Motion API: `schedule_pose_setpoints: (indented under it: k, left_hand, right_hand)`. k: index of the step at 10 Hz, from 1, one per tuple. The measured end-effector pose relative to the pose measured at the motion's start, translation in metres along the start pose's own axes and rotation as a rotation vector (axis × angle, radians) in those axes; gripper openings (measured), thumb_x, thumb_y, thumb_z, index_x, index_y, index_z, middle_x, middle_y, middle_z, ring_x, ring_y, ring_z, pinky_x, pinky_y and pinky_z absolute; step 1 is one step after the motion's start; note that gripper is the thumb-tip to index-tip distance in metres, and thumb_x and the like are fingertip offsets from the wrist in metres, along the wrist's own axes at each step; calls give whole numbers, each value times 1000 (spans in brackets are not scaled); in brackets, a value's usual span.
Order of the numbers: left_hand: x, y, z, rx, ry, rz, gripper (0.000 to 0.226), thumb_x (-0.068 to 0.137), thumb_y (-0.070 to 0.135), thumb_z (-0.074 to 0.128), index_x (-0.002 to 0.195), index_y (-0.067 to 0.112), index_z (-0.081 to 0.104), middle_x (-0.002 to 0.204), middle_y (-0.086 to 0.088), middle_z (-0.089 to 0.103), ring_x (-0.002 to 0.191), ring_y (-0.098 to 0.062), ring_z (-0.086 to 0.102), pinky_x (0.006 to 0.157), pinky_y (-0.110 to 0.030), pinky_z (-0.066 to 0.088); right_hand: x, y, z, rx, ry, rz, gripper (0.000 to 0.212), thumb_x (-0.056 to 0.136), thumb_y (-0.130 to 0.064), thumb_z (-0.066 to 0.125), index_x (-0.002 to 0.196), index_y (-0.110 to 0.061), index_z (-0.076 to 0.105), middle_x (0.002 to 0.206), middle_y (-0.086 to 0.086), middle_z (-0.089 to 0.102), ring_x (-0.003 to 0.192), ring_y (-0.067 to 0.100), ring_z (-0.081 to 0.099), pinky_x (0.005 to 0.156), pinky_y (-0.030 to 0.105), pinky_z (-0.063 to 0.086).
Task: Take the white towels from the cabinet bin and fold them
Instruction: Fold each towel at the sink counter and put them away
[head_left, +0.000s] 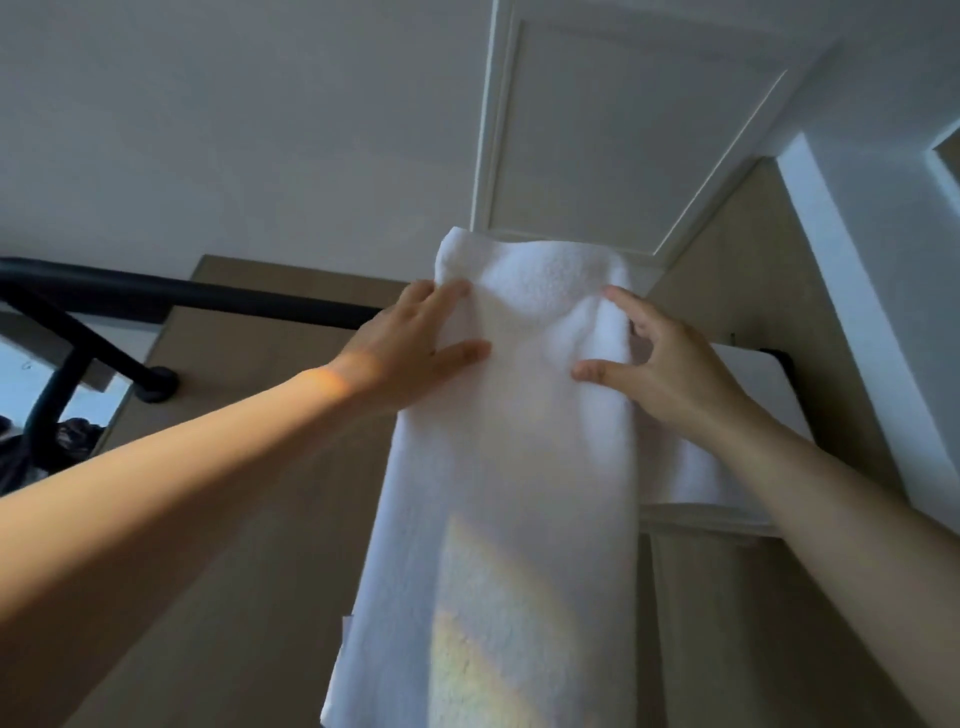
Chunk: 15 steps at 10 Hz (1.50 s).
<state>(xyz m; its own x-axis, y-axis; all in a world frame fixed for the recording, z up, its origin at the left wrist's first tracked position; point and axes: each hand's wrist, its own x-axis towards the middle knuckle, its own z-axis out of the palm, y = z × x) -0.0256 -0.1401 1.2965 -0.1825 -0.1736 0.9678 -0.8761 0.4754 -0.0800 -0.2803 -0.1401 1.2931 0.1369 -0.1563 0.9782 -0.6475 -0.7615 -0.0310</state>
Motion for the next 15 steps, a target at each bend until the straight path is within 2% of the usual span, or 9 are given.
schedule_pose_setpoints:
  k: [3,4,5,7,8,10,11,13,15]
  left_hand:
    - [42,-23,9,267,142,-37,57,95,51,17,116,12,52,115,-14,59,100,-39,57,76,-40,41]
    - [51,-29,10,345,89,-131,53,100,41,16,121,8,52,114,-16,60,102,-35,58,76,-38,41]
    - [42,-30,14,281,138,-136,55,102,46,22,98,7,61,90,-12,61,92,-34,60,71,-37,41]
    - [45,-33,13,341,118,-96,52,102,44,22,96,9,60,85,-12,57,89,-35,59,67,-36,41]
    - [44,-31,12,369,113,-136,56,99,47,17,102,7,57,92,-14,58,80,-30,51,66,-34,35]
    - [14,-16,6,-83,126,-297,48,97,43,44,135,14,36,129,-11,38,101,-32,51,77,-32,36]
    - [-22,-8,7,-220,211,-238,54,91,42,57,133,14,35,129,-7,36,102,-25,51,80,-29,40]
    - [-50,-9,22,-576,-9,-446,53,87,44,65,123,12,42,111,-4,61,90,-17,63,65,-26,51]
    - [-40,4,10,-662,193,-405,36,92,26,62,119,13,41,91,10,51,76,0,50,57,-16,41]
  right_hand:
    - [55,7,30,-205,15,-6,66,89,-56,57,145,-24,43,140,7,55,130,28,49,110,43,34]
    - [65,10,37,-500,-95,24,59,98,-61,27,134,-23,54,139,4,56,130,27,48,112,46,29]
    - [66,12,39,-569,-97,21,63,97,-63,18,110,-23,65,127,8,62,122,31,51,104,44,37]
    - [44,-2,43,-347,29,-203,39,97,-47,49,120,-18,61,121,3,62,115,25,55,91,33,41]
    - [38,-7,46,-386,-95,-76,66,89,-66,47,140,-24,45,143,6,49,132,28,45,106,36,32]
    - [50,-9,53,-603,-97,-25,71,83,-77,37,134,-27,45,137,8,53,126,30,49,102,43,34]
    - [48,-11,53,-623,-116,-17,73,84,-78,33,134,-27,46,137,7,53,126,30,49,103,45,34]
    - [50,-15,50,-622,-134,31,70,91,-73,22,136,-25,46,141,7,51,129,29,47,106,49,31]
    - [39,-21,47,-557,-71,123,75,91,-72,22,143,-22,38,148,13,41,138,30,34,114,51,20]
